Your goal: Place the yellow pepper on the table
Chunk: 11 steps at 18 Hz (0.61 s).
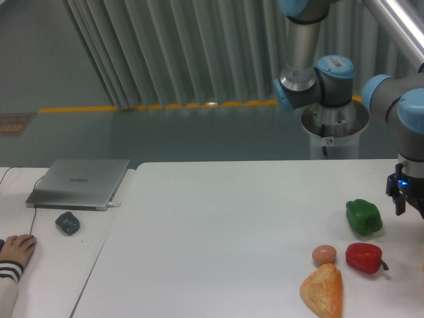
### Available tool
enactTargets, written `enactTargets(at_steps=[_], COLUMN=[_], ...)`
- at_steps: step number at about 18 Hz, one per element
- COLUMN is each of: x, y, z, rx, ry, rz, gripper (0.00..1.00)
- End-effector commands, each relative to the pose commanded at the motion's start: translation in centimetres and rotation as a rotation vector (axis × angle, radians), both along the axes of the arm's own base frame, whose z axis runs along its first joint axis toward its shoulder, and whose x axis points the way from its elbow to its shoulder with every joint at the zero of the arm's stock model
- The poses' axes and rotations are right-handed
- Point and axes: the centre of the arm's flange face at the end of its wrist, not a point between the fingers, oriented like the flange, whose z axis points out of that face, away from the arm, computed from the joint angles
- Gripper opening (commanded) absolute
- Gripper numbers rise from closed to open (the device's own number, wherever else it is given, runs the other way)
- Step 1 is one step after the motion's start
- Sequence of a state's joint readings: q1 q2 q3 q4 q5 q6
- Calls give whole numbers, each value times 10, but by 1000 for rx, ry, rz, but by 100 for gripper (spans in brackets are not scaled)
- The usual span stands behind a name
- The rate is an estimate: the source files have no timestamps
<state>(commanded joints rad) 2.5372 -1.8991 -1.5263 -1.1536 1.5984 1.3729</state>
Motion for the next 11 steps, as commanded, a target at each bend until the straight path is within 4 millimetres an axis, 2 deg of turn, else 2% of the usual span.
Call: enactTargets(at_steps=[4,11], x=[-4,-22], y=[-3,-28], z=[3,-10], rx=[5,8], ry=[4,-15], rz=[13,149], gripper=[100,100])
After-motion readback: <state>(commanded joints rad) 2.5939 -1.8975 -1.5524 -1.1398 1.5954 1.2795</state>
